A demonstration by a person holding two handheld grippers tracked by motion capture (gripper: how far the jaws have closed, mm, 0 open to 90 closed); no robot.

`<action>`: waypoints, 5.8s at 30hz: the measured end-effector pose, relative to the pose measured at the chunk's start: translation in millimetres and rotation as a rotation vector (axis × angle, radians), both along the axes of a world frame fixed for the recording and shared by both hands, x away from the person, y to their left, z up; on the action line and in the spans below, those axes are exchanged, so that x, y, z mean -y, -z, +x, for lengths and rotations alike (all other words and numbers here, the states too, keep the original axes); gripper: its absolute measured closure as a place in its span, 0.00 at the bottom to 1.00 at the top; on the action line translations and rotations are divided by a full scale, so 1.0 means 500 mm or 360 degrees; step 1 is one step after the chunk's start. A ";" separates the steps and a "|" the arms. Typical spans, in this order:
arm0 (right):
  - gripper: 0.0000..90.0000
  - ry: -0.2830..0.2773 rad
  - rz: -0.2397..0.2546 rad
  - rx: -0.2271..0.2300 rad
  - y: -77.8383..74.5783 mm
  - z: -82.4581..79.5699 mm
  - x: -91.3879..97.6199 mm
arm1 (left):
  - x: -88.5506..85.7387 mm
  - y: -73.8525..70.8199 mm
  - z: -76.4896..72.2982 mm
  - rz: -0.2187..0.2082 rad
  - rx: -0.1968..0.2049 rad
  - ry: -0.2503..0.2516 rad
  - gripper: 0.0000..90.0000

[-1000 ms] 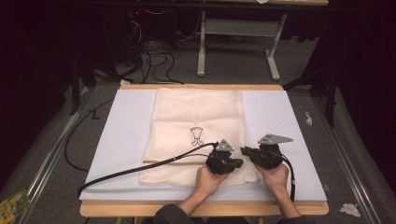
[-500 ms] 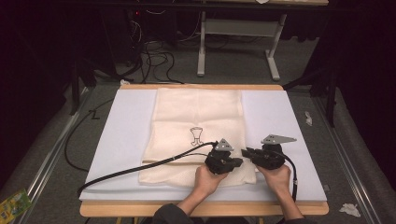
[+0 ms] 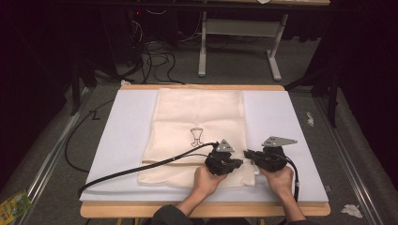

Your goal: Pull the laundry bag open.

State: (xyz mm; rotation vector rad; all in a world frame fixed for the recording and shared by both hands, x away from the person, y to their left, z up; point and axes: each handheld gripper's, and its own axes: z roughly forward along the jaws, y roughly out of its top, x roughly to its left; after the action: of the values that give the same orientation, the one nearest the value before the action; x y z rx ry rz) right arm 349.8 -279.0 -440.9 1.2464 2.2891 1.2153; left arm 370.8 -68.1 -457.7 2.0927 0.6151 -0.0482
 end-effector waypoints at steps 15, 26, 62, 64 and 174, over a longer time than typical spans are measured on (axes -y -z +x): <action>0.98 -0.0021 -0.0020 0.0006 0.002 0.001 -0.007 | -0.010 -0.010 -0.006 0.0073 0.0071 -0.0008 0.97; 0.99 -0.0018 -0.0019 0.0018 0.001 0.002 -0.006 | -0.014 -0.015 -0.004 0.0087 0.0078 -0.0012 0.97; 0.99 -0.0009 -0.0040 0.0038 0.003 0.004 -0.007 | -0.101 -0.035 0.002 0.0077 0.0113 -0.0065 0.97; 0.99 -0.0005 -0.0039 0.0038 0.003 0.003 -0.006 | -0.103 -0.036 0.002 0.0069 0.0118 -0.0063 0.97; 0.98 0.0106 0.0065 0.0071 0.011 0.013 0.012 | -0.284 -0.054 -0.003 -0.0086 0.0137 -0.0254 0.97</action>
State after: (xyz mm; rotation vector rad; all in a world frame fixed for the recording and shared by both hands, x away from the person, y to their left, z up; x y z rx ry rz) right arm 356.1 -284.7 -446.1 1.2857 2.1841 1.2600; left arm 369.3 73.8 -430.8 1.9766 0.7181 0.1144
